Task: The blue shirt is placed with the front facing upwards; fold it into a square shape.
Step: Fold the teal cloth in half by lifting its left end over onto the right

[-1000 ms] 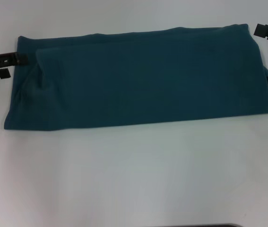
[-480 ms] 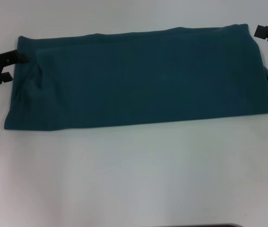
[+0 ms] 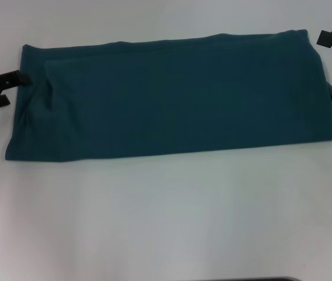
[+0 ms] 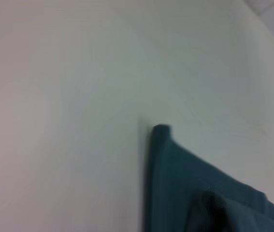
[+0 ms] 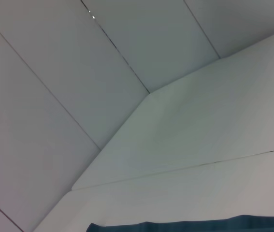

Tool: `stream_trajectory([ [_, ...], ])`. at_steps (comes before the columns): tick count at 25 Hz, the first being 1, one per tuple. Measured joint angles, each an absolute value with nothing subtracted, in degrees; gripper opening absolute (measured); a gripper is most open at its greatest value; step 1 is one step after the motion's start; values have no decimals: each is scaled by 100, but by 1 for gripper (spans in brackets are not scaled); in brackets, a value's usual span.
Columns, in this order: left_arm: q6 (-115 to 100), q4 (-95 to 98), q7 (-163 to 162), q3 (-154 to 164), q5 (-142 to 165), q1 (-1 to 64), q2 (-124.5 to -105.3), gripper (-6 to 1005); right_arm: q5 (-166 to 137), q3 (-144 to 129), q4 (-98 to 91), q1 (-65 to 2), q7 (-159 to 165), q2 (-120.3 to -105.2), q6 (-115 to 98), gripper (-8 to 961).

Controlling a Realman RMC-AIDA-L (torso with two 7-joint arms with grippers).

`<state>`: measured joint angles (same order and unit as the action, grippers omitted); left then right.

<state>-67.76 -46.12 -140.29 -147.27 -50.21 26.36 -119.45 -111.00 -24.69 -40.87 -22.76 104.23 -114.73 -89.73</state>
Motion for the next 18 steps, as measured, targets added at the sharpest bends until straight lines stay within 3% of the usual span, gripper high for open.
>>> stream_trajectory([
  [18,-6622,-4488,-14379,-14725,-4956,2645,-12011,891,-11100,-2459,-4087,-2259,10432,-11469,-8983,611],
])
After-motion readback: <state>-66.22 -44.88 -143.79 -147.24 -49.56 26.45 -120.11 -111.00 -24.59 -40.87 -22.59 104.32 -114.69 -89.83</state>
